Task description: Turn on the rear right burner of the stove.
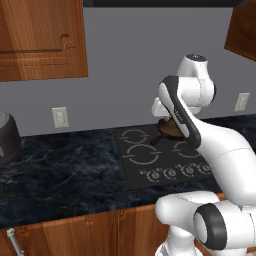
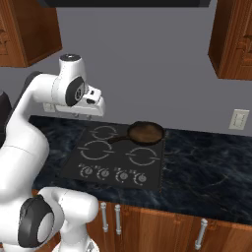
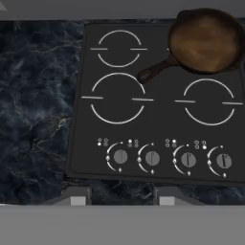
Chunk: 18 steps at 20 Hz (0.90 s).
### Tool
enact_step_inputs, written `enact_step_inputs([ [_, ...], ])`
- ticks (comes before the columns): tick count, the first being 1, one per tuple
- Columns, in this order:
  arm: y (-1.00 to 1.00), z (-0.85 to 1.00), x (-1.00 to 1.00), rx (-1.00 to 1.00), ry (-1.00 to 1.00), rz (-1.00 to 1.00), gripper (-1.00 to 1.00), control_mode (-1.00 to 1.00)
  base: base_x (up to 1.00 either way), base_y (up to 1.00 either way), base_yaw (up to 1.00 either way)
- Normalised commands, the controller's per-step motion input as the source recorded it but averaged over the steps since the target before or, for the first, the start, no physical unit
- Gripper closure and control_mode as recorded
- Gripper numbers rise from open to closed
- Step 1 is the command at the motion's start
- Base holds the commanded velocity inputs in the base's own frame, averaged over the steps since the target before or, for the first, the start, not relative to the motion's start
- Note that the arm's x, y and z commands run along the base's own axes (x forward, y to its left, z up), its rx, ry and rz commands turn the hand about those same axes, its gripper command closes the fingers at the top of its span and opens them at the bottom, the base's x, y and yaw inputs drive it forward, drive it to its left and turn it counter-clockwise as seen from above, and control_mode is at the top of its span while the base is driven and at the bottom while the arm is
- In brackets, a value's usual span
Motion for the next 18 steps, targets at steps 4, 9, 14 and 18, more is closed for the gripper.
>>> enact_step_inputs([
  [4, -0.05, -0.19, 0.1, 0.0, 0.0, 0.02, -1.0, -1.0, 0.0, 0.0, 0.0],
  [9, -0.82, -0.79, 0.0, 0.02, 0.0, 0.0, -1.0, -1.0, 0.0, 0.0, 0.0],
  [14, -0.84, -0.62, 0.0, 0.0, 0.02, 0.0, -1.0, -1.0, 0.0, 0.0, 0.0],
  [18, -0.29, -0.47, 0.0, -0.01, 0.25, 0.0, -1.0, -1.0, 0.0, 0.0, 0.0],
])
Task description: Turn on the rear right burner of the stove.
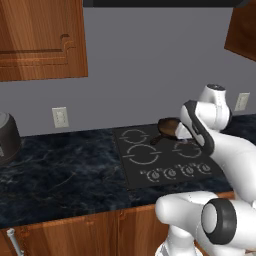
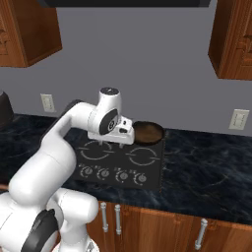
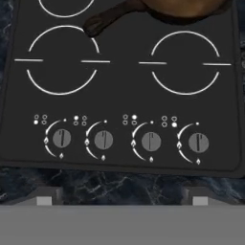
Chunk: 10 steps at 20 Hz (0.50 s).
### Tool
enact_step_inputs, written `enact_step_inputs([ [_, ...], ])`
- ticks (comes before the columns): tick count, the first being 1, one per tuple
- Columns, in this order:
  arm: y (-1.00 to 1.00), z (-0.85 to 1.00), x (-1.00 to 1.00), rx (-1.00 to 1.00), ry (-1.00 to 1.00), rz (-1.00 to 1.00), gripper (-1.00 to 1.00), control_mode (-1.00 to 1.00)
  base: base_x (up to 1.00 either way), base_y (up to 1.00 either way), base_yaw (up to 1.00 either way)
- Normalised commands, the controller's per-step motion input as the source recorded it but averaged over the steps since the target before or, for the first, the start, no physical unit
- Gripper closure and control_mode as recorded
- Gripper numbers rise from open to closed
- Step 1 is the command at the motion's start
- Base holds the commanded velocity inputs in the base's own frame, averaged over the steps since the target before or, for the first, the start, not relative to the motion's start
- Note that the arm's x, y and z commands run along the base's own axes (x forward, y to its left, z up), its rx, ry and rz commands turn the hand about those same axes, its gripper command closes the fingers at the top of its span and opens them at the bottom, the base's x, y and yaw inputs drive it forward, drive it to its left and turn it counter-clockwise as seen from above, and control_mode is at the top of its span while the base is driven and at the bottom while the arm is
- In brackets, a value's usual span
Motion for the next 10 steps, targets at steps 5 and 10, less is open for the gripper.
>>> enact_step_inputs([
  [5, -0.3, -0.48, 0.04, -0.03, 0.21, 0.0, -1.0, -1.0, 0.0, 0.0, 0.0],
  [10, -0.27, -0.5, 0.01, -0.01, 0.03, 0.0, -1.0, -1.0, 0.0, 0.0, 0.0],
])
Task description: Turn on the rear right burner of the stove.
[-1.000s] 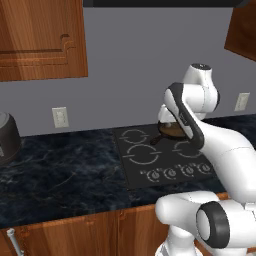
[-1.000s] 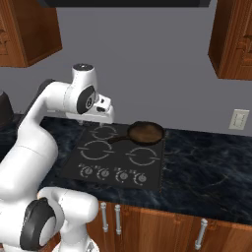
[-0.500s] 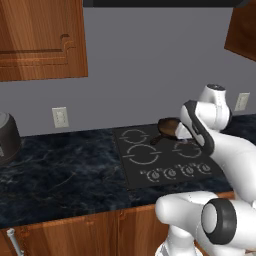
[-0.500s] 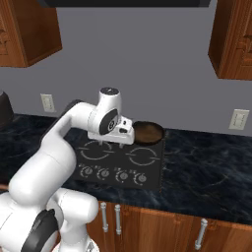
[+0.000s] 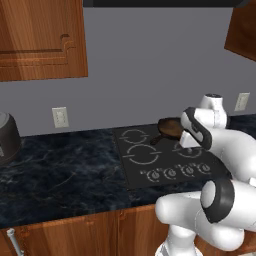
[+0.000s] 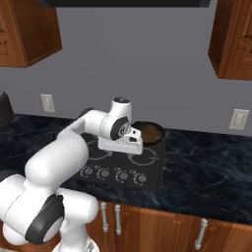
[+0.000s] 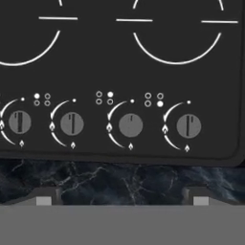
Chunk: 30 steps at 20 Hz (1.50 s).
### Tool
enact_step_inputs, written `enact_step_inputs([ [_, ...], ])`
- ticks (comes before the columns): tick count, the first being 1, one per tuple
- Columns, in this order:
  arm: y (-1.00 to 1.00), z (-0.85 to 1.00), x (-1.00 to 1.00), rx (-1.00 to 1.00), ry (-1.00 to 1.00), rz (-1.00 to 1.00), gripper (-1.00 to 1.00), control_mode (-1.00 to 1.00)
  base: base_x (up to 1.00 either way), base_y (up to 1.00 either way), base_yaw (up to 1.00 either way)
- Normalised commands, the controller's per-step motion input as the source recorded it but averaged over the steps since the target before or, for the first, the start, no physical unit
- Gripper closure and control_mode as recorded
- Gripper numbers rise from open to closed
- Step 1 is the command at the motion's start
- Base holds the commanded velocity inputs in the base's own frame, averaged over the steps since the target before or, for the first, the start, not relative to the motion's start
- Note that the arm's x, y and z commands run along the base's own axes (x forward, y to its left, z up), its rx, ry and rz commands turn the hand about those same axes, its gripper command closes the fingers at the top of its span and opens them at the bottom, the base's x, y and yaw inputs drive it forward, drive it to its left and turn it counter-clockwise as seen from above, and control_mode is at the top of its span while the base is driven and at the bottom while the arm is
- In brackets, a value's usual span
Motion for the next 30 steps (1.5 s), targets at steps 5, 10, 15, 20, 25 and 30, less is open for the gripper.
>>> enact_step_inputs([
  [5, -0.03, -0.55, 0.11, 0.0, 0.0, 0.0, -1.0, -1.0, 0.0, 0.0, 0.0],
  [10, -0.03, -0.46, 0.23, -0.01, 0.0, 0.0, -1.0, -1.0, 0.0, 0.0, 0.0],
  [15, -0.01, -0.39, 0.13, -0.01, 0.02, 0.0, -1.0, -1.0, 0.0, 0.0, 0.0],
  [20, -0.01, -0.31, 0.02, 0.0, 0.01, 0.0, -1.0, -1.0, 0.0, 0.0, 0.0],
  [25, 0.0, -0.31, 0.1, 0.0, 0.05, 0.0, -1.0, -1.0, 0.0, 0.0, 0.0],
  [30, -0.01, -0.22, 0.01, 0.0, 0.01, 0.0, -1.0, -1.0, 0.0, 0.0, 0.0],
])
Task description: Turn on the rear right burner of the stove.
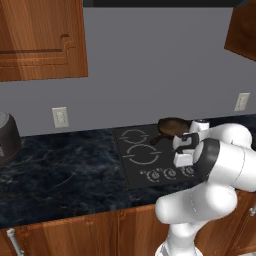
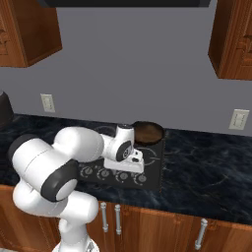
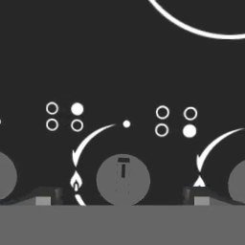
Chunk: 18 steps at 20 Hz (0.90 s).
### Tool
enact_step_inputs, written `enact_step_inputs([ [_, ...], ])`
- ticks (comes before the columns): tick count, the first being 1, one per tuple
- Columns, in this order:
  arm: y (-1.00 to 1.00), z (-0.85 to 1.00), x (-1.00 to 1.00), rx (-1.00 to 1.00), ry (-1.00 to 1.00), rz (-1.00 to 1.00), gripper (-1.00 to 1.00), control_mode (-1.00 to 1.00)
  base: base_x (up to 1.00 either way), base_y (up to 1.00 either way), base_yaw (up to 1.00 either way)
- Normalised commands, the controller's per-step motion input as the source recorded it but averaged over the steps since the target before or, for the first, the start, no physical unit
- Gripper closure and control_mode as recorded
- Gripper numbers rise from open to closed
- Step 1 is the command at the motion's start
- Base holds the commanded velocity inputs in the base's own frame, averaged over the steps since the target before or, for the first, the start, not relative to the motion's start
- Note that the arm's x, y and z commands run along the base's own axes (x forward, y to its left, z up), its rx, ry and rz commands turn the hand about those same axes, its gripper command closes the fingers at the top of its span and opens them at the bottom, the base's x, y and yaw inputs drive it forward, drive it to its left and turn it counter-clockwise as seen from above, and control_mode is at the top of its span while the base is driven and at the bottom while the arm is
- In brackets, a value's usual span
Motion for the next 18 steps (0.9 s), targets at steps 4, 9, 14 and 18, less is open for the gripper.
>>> enact_step_inputs([
  [4, 0.0, -0.22, 0.0, 0.0, 0.0, 0.0, -1.0, -1.0, 0.0, 0.0, 0.0],
  [9, 0.0, -0.27, 0.0, 0.0, 0.0, 0.0, 1.0, -1.0, 0.0, 0.0, 0.0],
  [14, 0.0, -0.1, 0.0, 0.0, 0.0, 0.01, 1.0, -1.0, 0.0, 0.0, 0.0],
  [18, 0.04, -0.11, 0.0, 0.0, 0.0, 0.3, 1.0, -1.0, 0.0, 0.0, 0.0],
])
